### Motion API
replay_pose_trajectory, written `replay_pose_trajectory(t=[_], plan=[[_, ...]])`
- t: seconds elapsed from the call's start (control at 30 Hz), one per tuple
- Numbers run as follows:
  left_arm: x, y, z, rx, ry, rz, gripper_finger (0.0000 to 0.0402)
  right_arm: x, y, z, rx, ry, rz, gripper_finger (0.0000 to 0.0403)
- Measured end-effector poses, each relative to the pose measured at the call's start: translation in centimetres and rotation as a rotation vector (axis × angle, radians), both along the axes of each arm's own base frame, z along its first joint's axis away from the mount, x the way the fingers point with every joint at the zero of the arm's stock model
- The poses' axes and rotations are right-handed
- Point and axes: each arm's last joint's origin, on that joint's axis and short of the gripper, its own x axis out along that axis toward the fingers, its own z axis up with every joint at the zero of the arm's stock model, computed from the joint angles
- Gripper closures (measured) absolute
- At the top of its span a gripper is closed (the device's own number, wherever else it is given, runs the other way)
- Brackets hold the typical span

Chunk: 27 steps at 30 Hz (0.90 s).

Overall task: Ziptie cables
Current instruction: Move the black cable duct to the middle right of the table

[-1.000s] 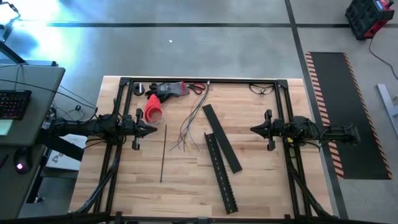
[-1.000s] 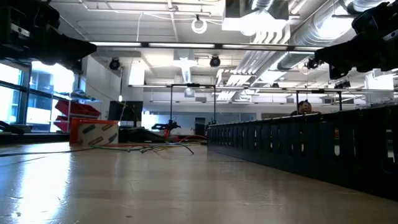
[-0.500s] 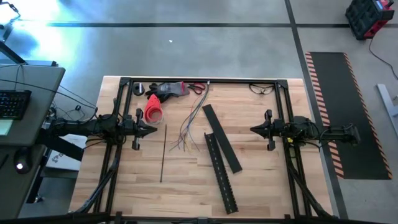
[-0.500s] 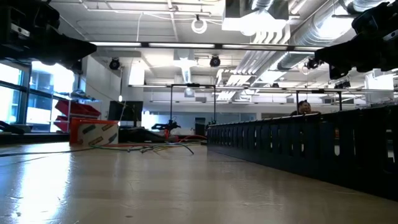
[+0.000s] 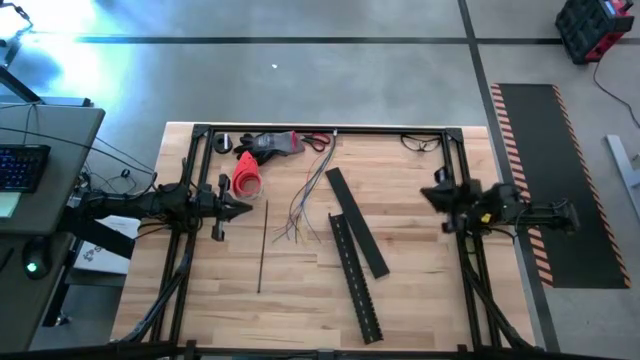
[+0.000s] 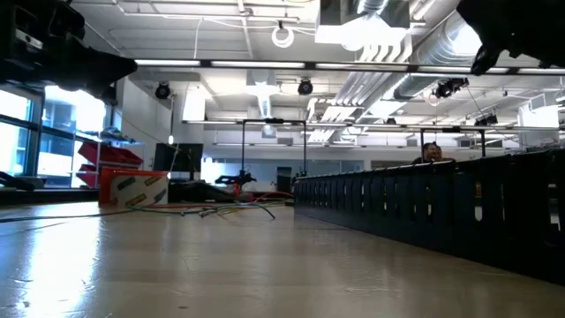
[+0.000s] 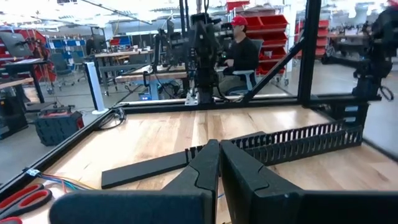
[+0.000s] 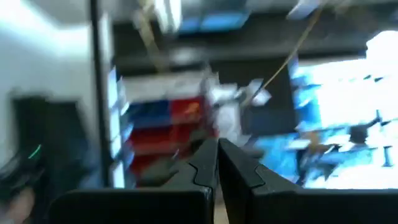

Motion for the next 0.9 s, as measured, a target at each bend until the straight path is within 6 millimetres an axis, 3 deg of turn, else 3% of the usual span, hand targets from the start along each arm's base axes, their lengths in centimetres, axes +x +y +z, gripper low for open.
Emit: replay_pose_trajectory(t=[0.17, 0.3, 0.57, 0.8, 0.9], plan=[[-0.1, 0.2, 1.3, -0.030, -0.136, 0.061, 0.0401, -0.4, -0.4, 0.6, -0.001, -0.060, -0.171, 0.0402], [-0.4, 0.2, 2.3, -0.081, -0.244, 0.053, 0.0401, 0.0, -0.3, 0.1, 0.017, -0.003, -0.106, 0.0402], [-0.7, 0.2, 3.3, -0.084, -0.359, 0.056, 0.0401, 2.2, -0.1, -2.0, 0.236, 0.220, 0.008, 0.0402], [-0.6, 0.5, 3.1, -0.085, -0.335, 0.154, 0.0401, 4.4, 0.8, -3.3, 0.165, 0.344, 0.051, 0.0402], [-0.3, 0.6, 2.9, -0.091, -0.307, 0.210, 0.0401, 5.7, 0.8, -3.6, 0.225, 0.412, 0.018, 0.0402]])
